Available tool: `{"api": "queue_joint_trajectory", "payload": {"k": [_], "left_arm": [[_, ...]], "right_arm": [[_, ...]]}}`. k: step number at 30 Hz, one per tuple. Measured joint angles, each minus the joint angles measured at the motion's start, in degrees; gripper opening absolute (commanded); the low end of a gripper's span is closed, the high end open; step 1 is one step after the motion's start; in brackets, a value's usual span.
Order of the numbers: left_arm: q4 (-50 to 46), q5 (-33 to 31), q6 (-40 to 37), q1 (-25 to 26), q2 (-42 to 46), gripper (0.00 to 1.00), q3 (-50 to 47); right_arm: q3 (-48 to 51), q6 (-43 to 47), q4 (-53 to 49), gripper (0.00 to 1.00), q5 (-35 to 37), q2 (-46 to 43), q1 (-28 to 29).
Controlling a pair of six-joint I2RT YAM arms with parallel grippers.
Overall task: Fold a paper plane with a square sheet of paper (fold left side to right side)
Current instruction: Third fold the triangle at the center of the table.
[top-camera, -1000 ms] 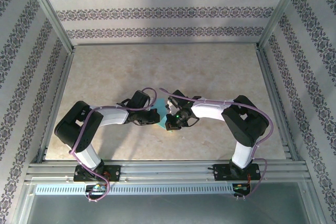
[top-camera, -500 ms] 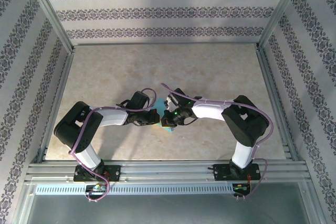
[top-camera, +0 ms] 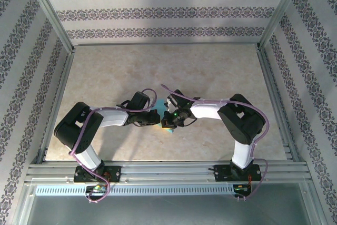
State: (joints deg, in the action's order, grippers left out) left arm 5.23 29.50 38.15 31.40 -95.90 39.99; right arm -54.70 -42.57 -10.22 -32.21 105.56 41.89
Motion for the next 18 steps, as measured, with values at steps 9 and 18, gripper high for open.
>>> {"api": "queue_joint_trajectory", "payload": {"k": [9, 18], "left_arm": [[-0.02, -0.2, -0.24, 0.0, -0.07, 0.01, 0.0], [-0.13, -0.15, -0.48, 0.0, -0.42, 0.0, 0.42]], "right_arm": [[2.93, 0.04, -0.2, 0.0, 0.46, -2.47, -0.02], [8.26, 0.02, -0.35, 0.0, 0.92, -6.97, -0.37]]}}
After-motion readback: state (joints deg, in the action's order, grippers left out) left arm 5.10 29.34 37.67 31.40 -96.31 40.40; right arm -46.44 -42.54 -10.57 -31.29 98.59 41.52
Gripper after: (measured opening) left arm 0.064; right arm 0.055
